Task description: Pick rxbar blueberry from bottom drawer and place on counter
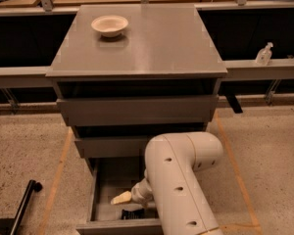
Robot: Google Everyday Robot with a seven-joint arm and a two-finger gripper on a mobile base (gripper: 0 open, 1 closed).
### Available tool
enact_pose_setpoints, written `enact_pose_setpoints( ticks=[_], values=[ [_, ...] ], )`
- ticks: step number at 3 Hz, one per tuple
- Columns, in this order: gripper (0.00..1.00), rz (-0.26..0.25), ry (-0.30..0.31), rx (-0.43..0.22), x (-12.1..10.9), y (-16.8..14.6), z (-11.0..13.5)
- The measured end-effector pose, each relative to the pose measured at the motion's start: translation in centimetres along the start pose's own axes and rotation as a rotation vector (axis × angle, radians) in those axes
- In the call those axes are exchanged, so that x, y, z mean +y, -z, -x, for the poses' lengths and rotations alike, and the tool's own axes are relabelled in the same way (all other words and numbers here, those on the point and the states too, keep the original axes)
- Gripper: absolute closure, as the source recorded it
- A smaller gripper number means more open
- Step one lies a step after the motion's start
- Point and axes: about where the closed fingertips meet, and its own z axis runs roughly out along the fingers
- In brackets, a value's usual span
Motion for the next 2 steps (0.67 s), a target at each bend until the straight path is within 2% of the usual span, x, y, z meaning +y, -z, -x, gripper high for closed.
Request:
enact_pose_setpoints(
  ticks=[1, 2],
  values=[
    [0.0, 0.119, 0.023, -0.017, 0.4, -0.3, -0.7],
    [0.0, 0.179, 0.104, -0.072, 2.3, 1.1, -0.8]
  ],
)
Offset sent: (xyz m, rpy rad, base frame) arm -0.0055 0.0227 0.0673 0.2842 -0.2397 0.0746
